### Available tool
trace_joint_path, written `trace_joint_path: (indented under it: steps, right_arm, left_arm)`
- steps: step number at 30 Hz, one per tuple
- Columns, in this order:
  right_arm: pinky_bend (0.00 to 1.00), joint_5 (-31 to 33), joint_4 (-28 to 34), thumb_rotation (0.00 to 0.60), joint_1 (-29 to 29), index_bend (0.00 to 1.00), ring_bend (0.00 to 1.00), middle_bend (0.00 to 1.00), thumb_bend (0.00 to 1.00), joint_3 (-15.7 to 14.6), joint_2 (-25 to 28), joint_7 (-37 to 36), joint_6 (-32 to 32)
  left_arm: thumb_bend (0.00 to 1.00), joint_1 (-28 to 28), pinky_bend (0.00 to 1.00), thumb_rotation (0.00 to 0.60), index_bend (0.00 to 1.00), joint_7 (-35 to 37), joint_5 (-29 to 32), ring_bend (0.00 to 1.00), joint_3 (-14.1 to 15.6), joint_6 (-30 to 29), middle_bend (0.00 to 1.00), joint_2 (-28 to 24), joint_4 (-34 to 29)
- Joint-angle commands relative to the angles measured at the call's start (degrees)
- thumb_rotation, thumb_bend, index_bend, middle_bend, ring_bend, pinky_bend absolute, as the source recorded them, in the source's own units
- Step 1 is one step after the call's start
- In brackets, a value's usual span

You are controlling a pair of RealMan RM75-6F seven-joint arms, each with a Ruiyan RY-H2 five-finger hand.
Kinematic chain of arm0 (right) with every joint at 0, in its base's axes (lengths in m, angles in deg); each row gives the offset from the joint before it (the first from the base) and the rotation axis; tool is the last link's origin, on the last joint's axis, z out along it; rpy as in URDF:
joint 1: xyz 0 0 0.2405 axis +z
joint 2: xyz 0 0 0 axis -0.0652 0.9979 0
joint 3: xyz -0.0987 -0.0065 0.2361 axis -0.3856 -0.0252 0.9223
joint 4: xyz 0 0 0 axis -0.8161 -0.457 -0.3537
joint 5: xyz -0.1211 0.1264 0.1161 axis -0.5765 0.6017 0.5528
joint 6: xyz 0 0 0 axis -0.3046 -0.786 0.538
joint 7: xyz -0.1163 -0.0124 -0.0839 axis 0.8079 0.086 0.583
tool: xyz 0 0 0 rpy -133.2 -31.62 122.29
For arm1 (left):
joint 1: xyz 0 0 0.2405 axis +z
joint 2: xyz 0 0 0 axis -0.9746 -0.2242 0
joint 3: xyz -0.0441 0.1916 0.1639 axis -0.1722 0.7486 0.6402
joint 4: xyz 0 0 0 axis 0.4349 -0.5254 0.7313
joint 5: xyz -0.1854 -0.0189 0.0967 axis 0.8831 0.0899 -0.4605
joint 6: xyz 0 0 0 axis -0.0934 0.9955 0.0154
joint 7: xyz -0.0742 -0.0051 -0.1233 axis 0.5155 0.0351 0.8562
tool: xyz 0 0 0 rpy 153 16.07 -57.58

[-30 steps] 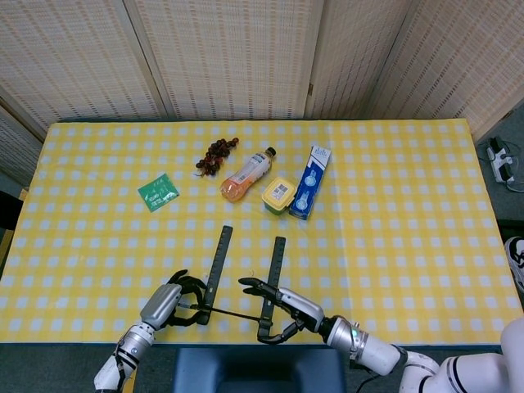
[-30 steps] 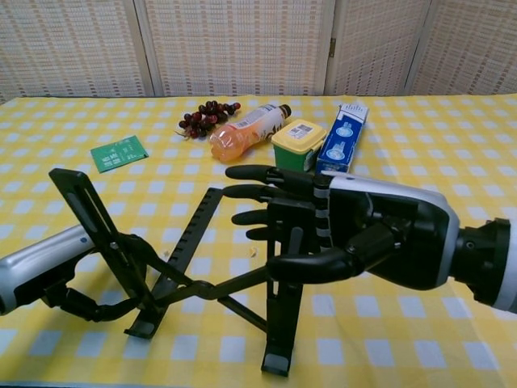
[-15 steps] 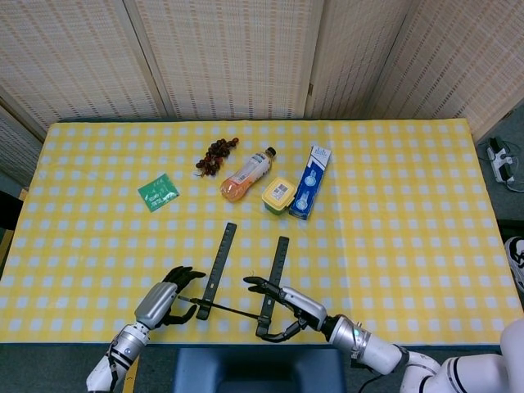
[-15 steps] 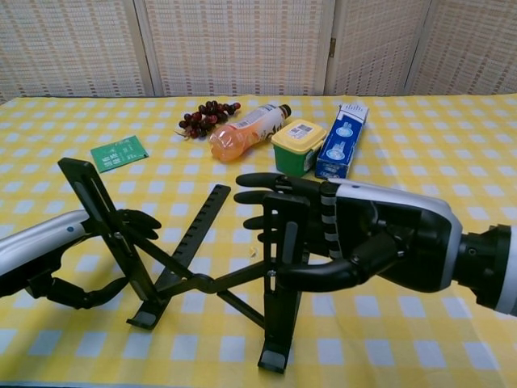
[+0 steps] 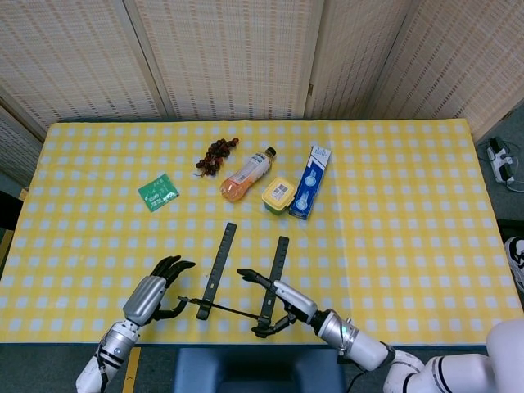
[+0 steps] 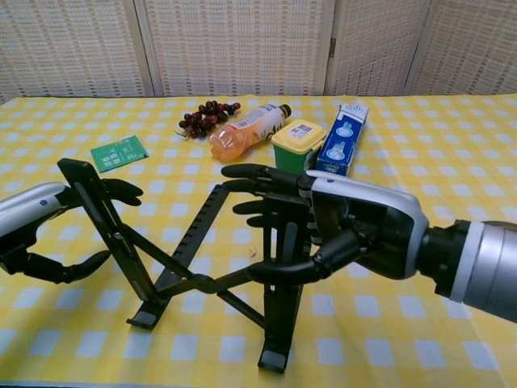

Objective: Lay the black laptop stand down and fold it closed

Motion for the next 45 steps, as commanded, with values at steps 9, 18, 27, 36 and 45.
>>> trace_joint_path:
  steps: [9,18,27,36,45]
  right_arm:
    - [0.0,11.8,-2.7,0.6,-2.1,0.0,0.03,0.0,0.27,8.0,-2.6,12.7,0.0]
    - [0.0,15.0,-2.4,0.6,-6.5,0.0,0.0,0.0,0.27,11.0,0.7,13.1,-4.4]
    - [0.0,8.8,-1.9,0.6,-10.3,0.0,0.01,0.0,0.27,11.1,6.2,18.2,-12.0]
    - [0.17,-3.5,1.1,0.6,-10.0,0.11,0.33,0.3,0.27,6.8,9.2,33.2,-14.7]
    - [0.57,-4.4,-0.4,0.6,-8.0,0.39,0.64,0.59,0.27,5.1,7.2,50.5,-8.6]
  left_arm:
    - [0.48,0.0,0.01,0.6,0.17,0.5,-1.1,0.06,-0.4,-1.2,0.19,-1.4,-0.6]
    - [0.47,-1.5,0.01,0.6,0.17,-0.2,-1.7,0.05,-2.2,-1.2,0.19,-2.8,0.0]
    - [0.46,-7.2,0.01,0.6,0.18,-5.0,-0.6,0.06,-5.6,4.8,0.19,-4.5,4.5]
    - [0.27,-15.3,0.0,0.6,0.13,-13.2,2.1,0.02,-7.7,15.0,0.12,-0.9,13.9]
    - [0.22,-19.7,0.0,0.6,0.07,-16.3,3.2,0.0,-8.3,17.8,0.06,6.0,22.5]
